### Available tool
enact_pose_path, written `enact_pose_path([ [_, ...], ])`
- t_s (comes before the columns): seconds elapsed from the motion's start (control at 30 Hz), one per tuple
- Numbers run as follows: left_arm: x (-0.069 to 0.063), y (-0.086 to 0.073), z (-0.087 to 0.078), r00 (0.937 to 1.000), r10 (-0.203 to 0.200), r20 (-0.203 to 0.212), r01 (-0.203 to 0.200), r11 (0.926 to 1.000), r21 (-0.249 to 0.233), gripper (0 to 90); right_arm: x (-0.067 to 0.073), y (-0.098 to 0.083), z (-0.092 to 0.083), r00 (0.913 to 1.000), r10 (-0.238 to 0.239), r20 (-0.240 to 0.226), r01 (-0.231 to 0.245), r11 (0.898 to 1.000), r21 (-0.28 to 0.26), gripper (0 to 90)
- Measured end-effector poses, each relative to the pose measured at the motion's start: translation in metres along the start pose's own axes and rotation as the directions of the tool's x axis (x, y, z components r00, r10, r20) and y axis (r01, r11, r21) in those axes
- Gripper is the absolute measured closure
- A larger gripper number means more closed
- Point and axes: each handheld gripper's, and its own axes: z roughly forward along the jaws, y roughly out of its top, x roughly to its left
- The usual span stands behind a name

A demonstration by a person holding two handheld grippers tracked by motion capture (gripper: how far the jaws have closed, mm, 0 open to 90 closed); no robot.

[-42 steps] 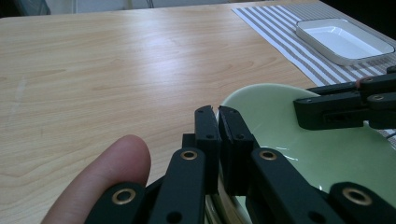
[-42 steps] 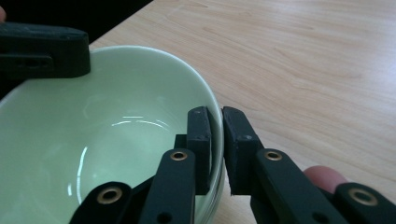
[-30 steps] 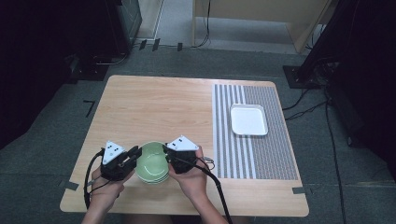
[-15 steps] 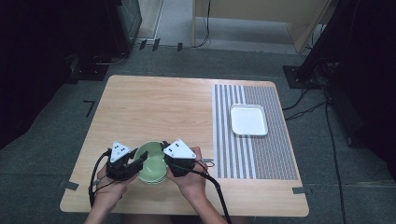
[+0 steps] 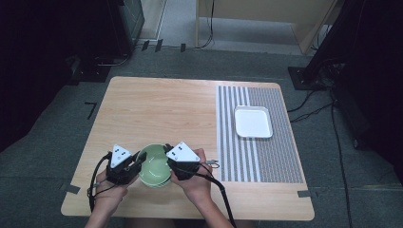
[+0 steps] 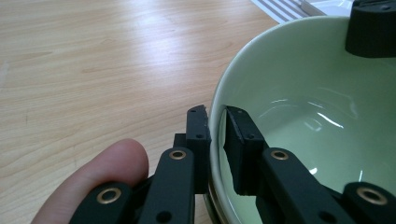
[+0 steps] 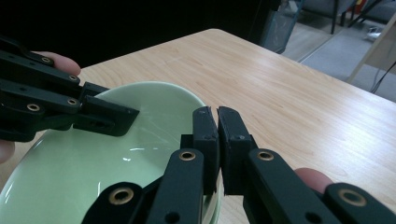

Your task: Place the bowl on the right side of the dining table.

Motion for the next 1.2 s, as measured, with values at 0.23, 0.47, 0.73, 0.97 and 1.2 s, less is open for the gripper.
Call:
enact_pose_path([
  [0.23,-0.002,0.001,-0.002,1.0000,0.009,-0.002,-0.009,0.9996,-0.027,81.0,-0.010,0.000,0.000,0.9979,0.047,-0.044,-0.045,0.998,0.041,87.9],
  [0.47,-0.001,0.001,-0.003,1.0000,0.008,0.004,-0.008,0.9996,-0.026,80.8,-0.013,0.001,0.000,0.9964,0.065,-0.054,-0.061,0.995,0.074,87.9],
  [0.73,0.000,0.004,-0.007,0.9997,-0.018,0.018,0.019,0.9985,-0.052,76.6,-0.001,0.003,-0.005,0.9986,-0.052,-0.007,0.052,0.999,0.013,88.5],
  [0.97,-0.004,0.005,-0.007,0.9998,0.020,-0.005,-0.020,0.9978,-0.064,74.5,0.003,0.006,-0.008,0.9955,-0.095,-0.001,0.095,0.995,-0.029,88.7],
  [1.2,-0.004,0.004,-0.009,0.9981,0.062,-0.006,-0.062,0.9944,-0.086,80.1,0.002,0.009,-0.010,0.9925,-0.122,-0.014,0.121,0.992,-0.036,88.9],
])
